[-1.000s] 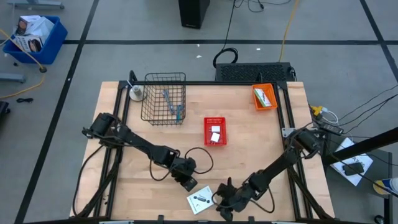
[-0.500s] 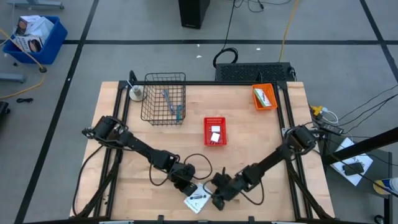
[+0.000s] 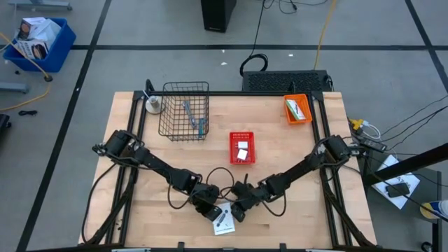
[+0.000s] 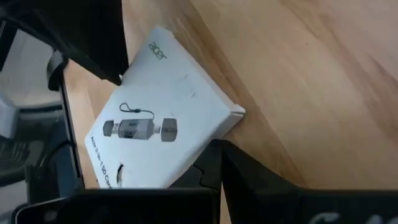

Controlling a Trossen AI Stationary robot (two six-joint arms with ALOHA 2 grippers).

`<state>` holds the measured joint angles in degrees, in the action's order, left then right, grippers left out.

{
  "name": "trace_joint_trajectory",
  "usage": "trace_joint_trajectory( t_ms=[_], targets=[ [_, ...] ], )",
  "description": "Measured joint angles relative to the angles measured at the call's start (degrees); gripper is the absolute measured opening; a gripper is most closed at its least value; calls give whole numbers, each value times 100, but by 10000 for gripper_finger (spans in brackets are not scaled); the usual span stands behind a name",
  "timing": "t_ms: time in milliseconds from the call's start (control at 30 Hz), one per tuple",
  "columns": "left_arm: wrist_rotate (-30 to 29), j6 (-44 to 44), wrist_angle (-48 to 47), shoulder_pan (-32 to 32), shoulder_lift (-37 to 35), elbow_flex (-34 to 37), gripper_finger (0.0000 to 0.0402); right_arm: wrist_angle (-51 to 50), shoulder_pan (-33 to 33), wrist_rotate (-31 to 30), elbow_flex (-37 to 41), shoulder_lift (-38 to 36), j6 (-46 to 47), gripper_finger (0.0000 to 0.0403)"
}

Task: Pick and place items into bin
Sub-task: Put the white card reader box into the orange bin

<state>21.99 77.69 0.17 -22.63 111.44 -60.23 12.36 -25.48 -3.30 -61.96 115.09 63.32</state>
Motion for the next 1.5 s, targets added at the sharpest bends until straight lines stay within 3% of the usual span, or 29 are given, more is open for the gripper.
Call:
trace_joint_trajectory(
  t_ms=[133, 567, 733, 867, 1233, 1500],
  targets=[
    [48, -47, -30, 15, 0, 0, 37, 534, -3, 291, 31, 21, -555, 0],
    [-65, -220, -197, 48, -13, 0, 37, 1105, -31, 851, 31, 2, -598, 0],
    [-171, -249, -192, 60, -13, 0, 37, 1648, -35, 793, 9, -36, -802, 0],
    [-746, -239, -49, 123, 26, -13, 37, 1984, 51, 296, -23, -50, -840, 0],
    [-524, -206, -118, 173, 13, -17, 37, 1597, 92, 192, 30, -28, -786, 0],
    [-68, -139, 548, 241, 11, -9, 37, 1395, -241, 1263, 27, -361, -681, 0]
  ],
)
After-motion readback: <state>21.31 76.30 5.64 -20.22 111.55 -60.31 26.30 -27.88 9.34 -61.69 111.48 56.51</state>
